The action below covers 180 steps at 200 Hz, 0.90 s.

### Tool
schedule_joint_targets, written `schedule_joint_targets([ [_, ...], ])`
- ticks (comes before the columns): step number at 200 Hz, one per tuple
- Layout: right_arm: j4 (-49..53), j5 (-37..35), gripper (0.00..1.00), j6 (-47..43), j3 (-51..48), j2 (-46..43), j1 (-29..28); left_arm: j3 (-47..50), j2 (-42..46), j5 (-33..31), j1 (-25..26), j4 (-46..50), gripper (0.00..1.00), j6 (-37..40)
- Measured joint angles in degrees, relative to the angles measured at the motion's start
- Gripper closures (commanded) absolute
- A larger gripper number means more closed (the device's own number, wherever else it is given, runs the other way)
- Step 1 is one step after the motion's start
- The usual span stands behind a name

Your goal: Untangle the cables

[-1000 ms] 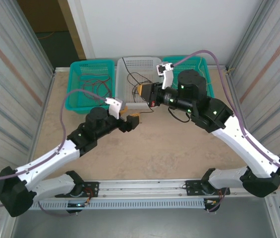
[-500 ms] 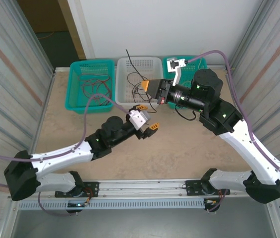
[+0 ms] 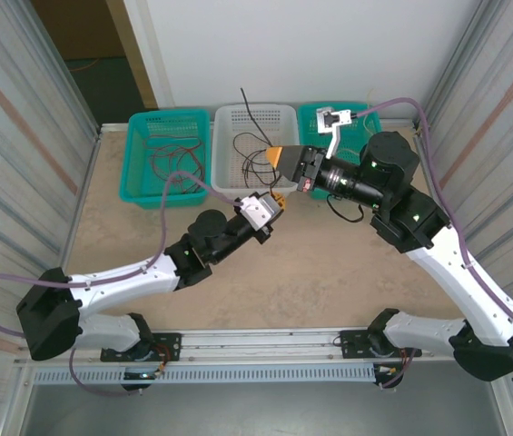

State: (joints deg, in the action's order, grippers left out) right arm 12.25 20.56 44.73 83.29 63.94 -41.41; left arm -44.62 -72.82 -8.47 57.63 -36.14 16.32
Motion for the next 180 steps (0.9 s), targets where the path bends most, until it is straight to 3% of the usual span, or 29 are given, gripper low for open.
schedule_joint_targets([
  [39,-3.0,-1.1,0.99,3.1,-4.8,-3.2,4.3,-0.1,0.9,-0.2,0.0,2.8,0.98,-5.6],
  [109,-6.2,-1.0,1.00,7.3,-7.7,-6.0,8.7,0.0,1.8,1.9,0.0,5.3,0.75,-14.7],
  [160,-7.7,-0.1,1.00,8.3,-7.7,-6.0,8.8,-0.1,-1.9,4.4,0.0,5.5,0.83,-19.1],
  [172,-7.8,0.2,1.00,8.7,-7.7,-6.0,8.8,-0.1,-2.3,4.4,0.0,5.5,0.79,-19.4],
  [180,-7.8,0.2,1.00,8.8,-7.7,-6.0,8.8,-0.1,-2.3,4.4,0.0,5.5,0.69,-19.5],
])
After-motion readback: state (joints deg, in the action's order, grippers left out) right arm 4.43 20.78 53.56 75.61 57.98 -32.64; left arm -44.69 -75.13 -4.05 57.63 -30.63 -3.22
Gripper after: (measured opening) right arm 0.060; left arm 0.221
